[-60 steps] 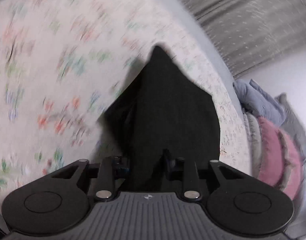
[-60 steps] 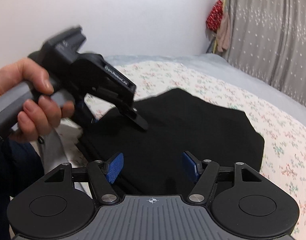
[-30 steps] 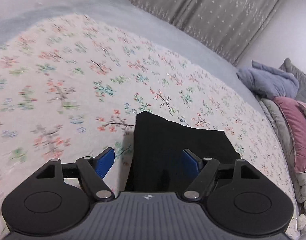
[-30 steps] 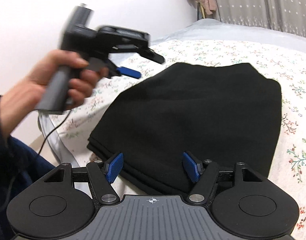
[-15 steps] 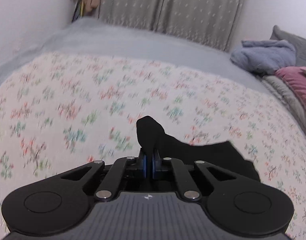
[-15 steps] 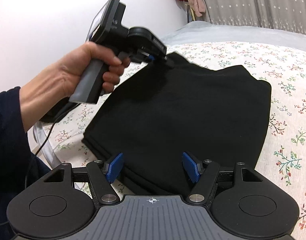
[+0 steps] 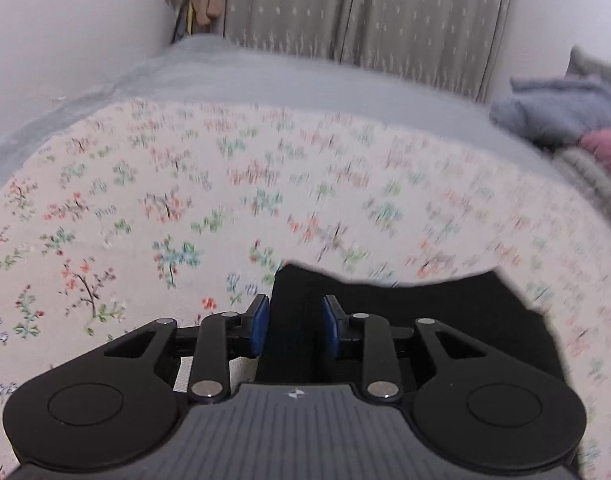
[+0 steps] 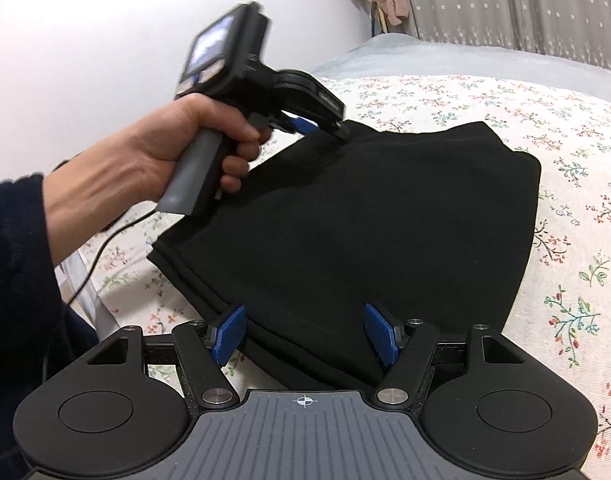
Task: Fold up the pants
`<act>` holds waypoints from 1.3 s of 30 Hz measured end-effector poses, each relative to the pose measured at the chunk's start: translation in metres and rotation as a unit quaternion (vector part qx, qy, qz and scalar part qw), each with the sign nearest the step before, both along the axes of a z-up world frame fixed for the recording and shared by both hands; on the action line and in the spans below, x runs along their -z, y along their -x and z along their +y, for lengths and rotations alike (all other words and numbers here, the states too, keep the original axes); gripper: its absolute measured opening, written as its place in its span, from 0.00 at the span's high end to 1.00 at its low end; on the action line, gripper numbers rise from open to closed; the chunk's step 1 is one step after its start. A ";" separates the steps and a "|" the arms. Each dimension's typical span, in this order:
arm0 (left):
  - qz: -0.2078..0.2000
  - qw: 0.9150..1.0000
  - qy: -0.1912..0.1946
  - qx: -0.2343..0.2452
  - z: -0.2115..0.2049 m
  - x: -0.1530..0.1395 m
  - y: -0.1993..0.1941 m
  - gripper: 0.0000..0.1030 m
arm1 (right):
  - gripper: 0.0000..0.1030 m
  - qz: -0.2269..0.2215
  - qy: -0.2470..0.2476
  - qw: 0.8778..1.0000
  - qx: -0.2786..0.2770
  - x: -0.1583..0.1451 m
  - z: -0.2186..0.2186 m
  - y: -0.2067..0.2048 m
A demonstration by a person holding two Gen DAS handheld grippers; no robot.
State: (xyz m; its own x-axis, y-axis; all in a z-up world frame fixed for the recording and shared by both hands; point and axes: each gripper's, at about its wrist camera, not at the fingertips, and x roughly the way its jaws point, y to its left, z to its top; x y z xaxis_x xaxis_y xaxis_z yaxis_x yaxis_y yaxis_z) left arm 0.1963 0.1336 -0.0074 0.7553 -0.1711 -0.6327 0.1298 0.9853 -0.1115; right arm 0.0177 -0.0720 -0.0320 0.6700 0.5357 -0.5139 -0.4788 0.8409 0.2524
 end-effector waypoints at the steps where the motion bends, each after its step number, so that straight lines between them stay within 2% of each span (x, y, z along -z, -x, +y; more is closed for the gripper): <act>1: -0.006 1.000 0.011 0.004 0.002 -0.007 0.007 0.59 | 0.36 -0.011 -0.007 1.000 0.006 -0.005 -0.005 0.001; 5: -0.018 0.998 0.032 0.047 -0.005 -0.022 0.044 0.59 | 0.36 -0.043 -0.024 0.998 0.048 -0.019 -0.026 -0.005; 9: 0.020 0.996 0.019 0.081 -0.017 -0.004 0.060 0.59 | 0.35 -0.031 -0.003 0.996 0.084 -0.006 -0.033 -0.022; 12: 0.061 0.996 0.005 0.070 -0.016 0.024 0.057 0.59 | 0.39 0.004 0.020 0.997 0.079 0.018 -0.027 -0.035; 14: 0.046 0.997 0.017 0.067 -0.010 0.031 0.057 0.59 | 0.39 -0.017 0.045 0.996 0.074 0.027 -0.020 -0.035; 18: 0.046 0.996 0.045 0.064 0.003 0.030 0.060 0.60 | 0.40 -0.010 0.056 0.996 0.074 0.024 -0.018 -0.035; 20: 0.053 0.997 0.053 0.034 0.017 0.024 0.060 0.63 | 0.40 -0.011 0.057 0.996 0.070 0.023 -0.024 -0.034; 22: 0.064 0.997 0.047 -0.005 0.035 0.022 0.060 0.63 | 0.40 0.001 0.059 0.995 0.077 0.018 -0.029 -0.035; 23: 0.069 0.997 0.040 -0.023 0.044 0.023 0.060 0.60 | 0.40 0.012 0.057 0.995 0.086 0.016 -0.034 -0.036; 24: 0.076 0.996 0.041 -0.032 0.051 0.023 0.061 0.58 | 0.40 0.022 0.049 0.994 0.098 0.013 -0.042 -0.037; 25: 0.082 0.994 0.061 -0.035 0.061 0.023 0.062 0.57 | 0.40 0.029 0.038 0.993 0.111 0.012 -0.051 -0.037; 27: 0.088 0.987 0.127 -0.033 0.080 0.019 0.066 0.50 | 0.40 0.036 0.010 0.991 0.131 0.008 -0.069 -0.039; 29: 0.086 0.980 0.179 -0.033 0.093 0.017 0.069 0.29 | 0.39 0.052 -0.042 0.988 0.142 0.007 -0.087 -0.043; 30: 0.089 0.976 0.193 -0.035 0.096 0.017 0.068 0.25 | 0.39 0.067 -0.076 0.984 0.145 0.009 -0.095 -0.046; 32: 0.110 0.970 0.214 -0.024 0.094 0.022 0.063 0.19 | 0.37 0.108 -0.152 0.972 0.144 0.022 -0.108 -0.055; 34: 0.138 0.963 0.231 -0.012 0.090 0.030 0.056 0.15 | 0.38 0.140 -0.205 0.957 0.147 0.038 -0.114 -0.064; 36: 0.150 0.959 0.241 -0.003 0.085 0.036 0.049 0.10 | 0.39 0.138 -0.235 0.951 0.149 0.047 -0.118 -0.067; 39: 0.158 0.957 0.241 0.022 0.074 0.038 0.039 0.02 | 0.41 0.147 -0.271 0.939 0.151 0.047 -0.123 -0.073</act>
State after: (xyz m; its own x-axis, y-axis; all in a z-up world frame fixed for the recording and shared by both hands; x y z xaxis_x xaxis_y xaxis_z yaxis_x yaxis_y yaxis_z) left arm 0.1572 0.2077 -0.0457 0.5249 -0.5273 -0.6682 0.0541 0.8041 -0.5921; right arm 0.0907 -0.1953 -0.0794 0.7051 0.5801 -0.4078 -0.0813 0.6374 0.7662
